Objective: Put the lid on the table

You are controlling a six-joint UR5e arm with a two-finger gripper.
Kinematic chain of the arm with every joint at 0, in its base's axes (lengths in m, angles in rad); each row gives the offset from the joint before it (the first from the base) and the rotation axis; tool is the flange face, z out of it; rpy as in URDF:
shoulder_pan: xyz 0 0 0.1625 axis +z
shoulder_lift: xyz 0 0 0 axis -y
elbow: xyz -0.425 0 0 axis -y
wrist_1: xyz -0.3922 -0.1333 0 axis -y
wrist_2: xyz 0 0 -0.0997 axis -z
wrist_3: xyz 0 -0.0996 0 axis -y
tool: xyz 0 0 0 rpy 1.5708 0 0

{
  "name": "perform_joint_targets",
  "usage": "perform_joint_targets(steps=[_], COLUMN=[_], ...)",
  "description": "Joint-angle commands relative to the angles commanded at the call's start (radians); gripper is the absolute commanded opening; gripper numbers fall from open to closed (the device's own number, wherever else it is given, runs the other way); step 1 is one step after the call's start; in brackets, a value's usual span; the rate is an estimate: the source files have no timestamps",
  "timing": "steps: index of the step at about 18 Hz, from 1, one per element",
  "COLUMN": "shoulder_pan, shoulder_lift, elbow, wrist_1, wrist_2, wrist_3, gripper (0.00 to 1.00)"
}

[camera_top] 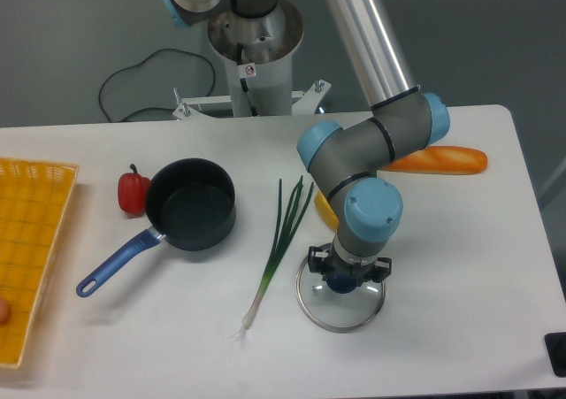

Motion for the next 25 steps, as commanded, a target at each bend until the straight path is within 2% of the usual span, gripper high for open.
perform_joint_targets(steps=[5,6,8,13,17,25], shoulder_pan=[0.002,0.002,0.0,-0.011,-0.077,-0.146], shoulder_lift=[0.006,0.008,0.012,0.046,0.086,0.155], elbow=[0.009,0.014,0.021,0.018,0.02,0.008], wrist_1=[-0.002,-0.002,-0.002,-0.002,-0.003,-0.005], wrist_2=[0.0,0.0,0.0,0.015,0.153,0.156], wrist_3=[0.0,0.0,0.0,0.02,0.207,0.278], gripper=[0.74,0.8,1.0,1.0,1.0,1.0])
